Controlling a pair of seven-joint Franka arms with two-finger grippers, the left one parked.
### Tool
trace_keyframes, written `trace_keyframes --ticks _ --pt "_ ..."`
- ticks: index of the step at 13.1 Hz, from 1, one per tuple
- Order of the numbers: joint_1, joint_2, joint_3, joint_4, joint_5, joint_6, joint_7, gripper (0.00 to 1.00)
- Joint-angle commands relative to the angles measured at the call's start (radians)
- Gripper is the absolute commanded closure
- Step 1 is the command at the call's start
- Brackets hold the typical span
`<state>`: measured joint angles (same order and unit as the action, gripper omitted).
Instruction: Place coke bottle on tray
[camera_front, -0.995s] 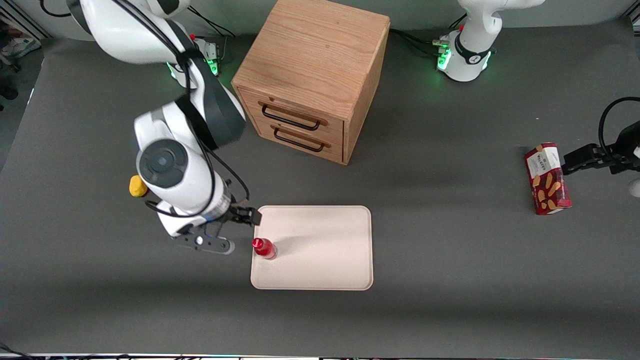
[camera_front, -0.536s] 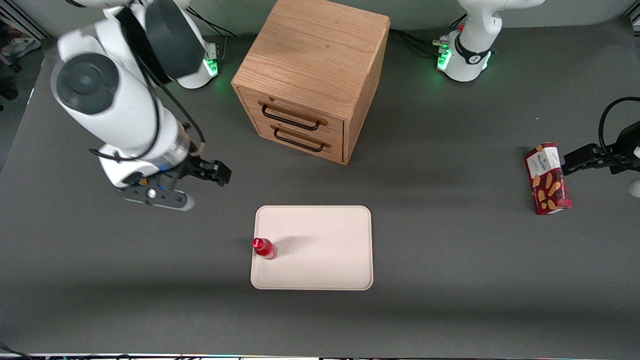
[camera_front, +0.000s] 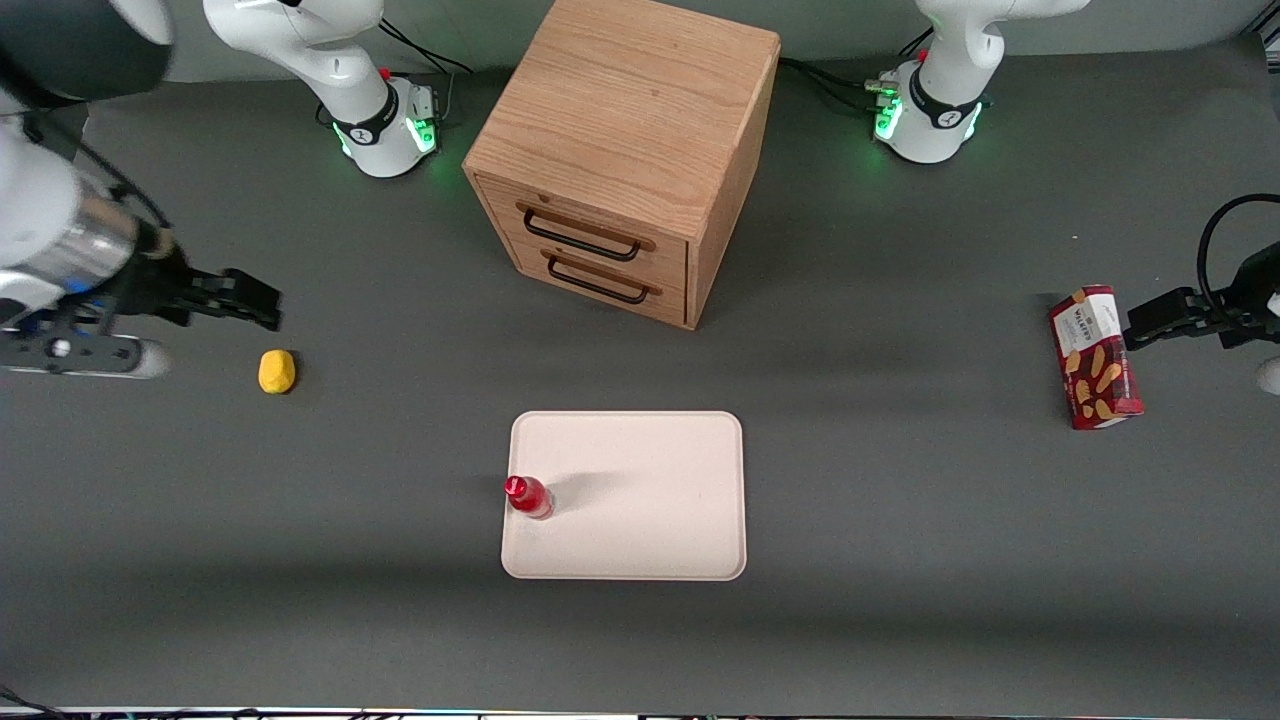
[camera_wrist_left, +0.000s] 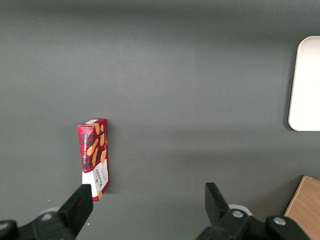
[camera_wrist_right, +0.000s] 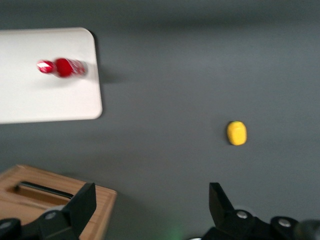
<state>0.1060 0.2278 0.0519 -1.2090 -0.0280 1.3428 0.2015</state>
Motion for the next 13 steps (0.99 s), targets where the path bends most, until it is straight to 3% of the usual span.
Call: trace_keyframes --ticks 1,5,13 --pt "-0.063 -0.151 0.006 -0.223 0.01 0.088 -0.144 0.0" --pt "-0.063 -0.254 -0.092 -0.426 0.032 0.213 -0.192 0.0" --pt "-0.063 -0.24 -0.116 -0.386 0.037 0.223 -0.217 0.0"
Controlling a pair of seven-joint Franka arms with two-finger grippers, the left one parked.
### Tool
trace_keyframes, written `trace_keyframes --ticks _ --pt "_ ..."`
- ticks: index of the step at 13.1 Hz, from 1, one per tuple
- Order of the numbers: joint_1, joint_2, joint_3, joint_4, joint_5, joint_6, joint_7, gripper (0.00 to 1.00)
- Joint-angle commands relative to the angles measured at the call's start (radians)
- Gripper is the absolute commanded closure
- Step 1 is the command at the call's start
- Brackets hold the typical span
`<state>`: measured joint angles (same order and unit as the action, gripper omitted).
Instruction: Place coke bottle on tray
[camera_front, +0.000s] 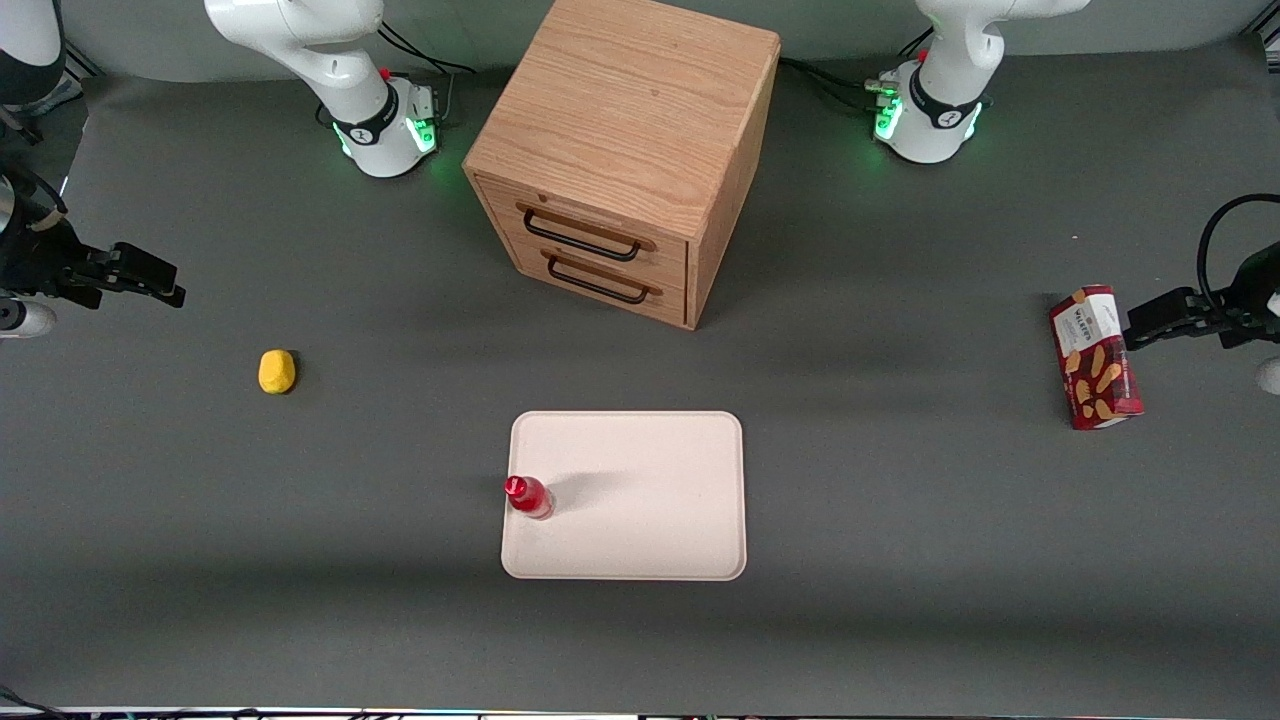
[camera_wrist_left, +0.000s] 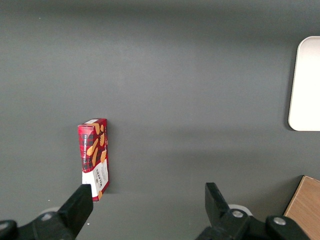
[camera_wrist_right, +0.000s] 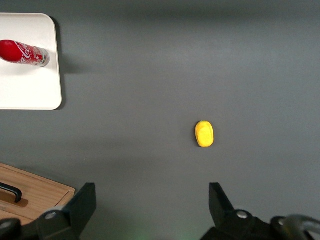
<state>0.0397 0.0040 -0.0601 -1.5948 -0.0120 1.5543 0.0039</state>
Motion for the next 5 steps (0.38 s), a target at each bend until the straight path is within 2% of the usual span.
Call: trace_keyframes --ticks 1,5 --pt "0.005 -0.016 -0.003 -0.001 0.02 0.012 -0.015 0.0" --pt "0.003 -0.018 -0.004 -0.002 0.017 0.01 -0.016 0.0"
